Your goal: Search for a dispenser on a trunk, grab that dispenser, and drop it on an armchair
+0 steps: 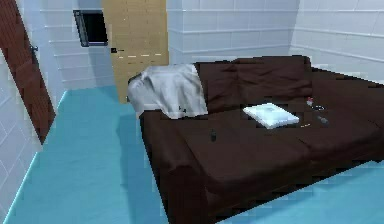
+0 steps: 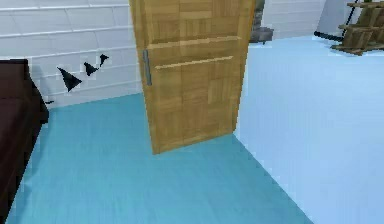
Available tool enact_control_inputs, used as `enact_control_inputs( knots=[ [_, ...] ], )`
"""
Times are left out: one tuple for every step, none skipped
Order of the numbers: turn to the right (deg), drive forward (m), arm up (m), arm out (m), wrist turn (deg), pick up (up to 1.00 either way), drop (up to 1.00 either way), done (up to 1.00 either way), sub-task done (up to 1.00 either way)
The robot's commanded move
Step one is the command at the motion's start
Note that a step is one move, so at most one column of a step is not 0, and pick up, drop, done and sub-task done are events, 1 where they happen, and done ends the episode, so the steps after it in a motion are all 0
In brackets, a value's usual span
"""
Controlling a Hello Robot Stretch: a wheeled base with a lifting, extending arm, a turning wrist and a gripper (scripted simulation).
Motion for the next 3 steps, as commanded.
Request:
enact_control_inputs(
  knots=[
    [21.0, 0.00, 0.00, 0.00, 0.0, 0.00, 0.00, 0.00, 0.00],
    [0.0, 0.10, 0.00, 0.00, 0.0, 0.00, 0.00, 0.00, 0.00],
    [-45.0, 0.00, 0.00, 0.00, 0.0, 0.00, 0.00, 0.00, 0.00]
  ],
)
